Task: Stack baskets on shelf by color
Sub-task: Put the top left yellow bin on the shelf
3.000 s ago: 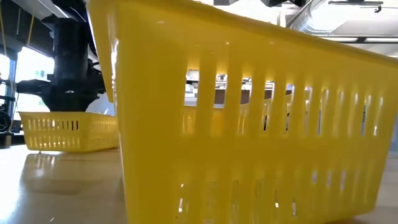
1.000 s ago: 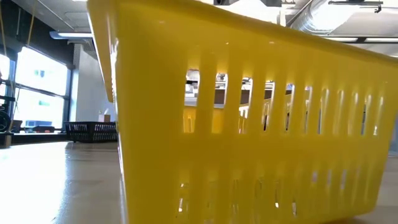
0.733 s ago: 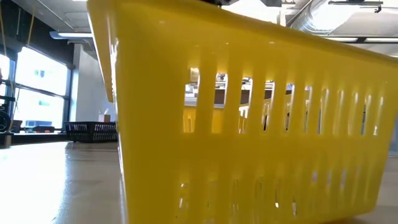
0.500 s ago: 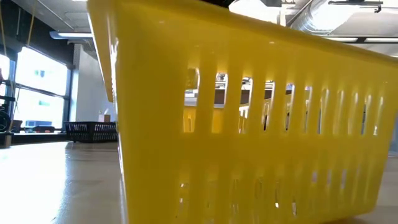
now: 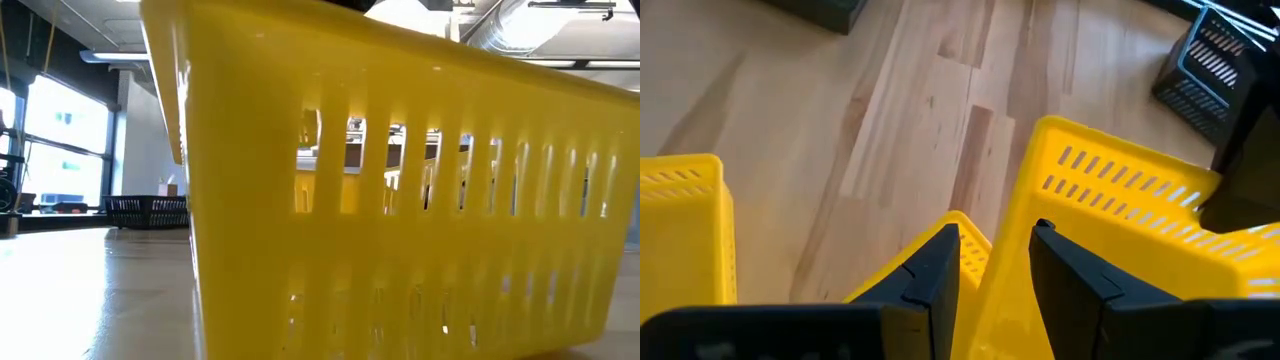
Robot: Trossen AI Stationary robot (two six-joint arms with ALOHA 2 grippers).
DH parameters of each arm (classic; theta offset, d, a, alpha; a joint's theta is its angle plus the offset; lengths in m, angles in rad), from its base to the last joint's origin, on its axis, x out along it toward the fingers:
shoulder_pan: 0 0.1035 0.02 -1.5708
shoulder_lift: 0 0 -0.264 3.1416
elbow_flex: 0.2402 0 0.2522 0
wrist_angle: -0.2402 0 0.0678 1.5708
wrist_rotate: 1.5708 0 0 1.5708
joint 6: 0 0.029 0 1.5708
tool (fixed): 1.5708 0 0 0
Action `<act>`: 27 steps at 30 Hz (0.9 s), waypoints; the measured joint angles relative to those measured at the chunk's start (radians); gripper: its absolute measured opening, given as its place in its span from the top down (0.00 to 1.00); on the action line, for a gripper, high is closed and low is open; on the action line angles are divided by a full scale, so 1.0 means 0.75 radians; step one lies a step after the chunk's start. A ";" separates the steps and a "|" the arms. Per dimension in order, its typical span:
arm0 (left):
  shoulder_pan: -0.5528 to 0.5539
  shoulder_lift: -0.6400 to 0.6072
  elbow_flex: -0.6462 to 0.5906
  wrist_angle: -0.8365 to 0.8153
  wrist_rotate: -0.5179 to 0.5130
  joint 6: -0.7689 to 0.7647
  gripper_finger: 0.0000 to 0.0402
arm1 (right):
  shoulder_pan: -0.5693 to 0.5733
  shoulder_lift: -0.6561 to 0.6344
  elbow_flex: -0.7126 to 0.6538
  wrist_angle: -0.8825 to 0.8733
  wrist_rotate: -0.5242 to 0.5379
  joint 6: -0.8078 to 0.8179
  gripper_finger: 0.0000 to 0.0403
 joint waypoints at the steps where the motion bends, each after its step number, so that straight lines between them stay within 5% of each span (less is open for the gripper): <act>1: 0.001 0.000 0.000 0.001 0.000 0.000 1.00 | -0.002 0.000 0.000 -0.001 -0.005 0.004 0.73; 27: 0.006 -0.005 0.005 0.225 0.131 0.011 1.00 | 0.005 0.012 -0.008 -0.197 0.060 0.136 0.76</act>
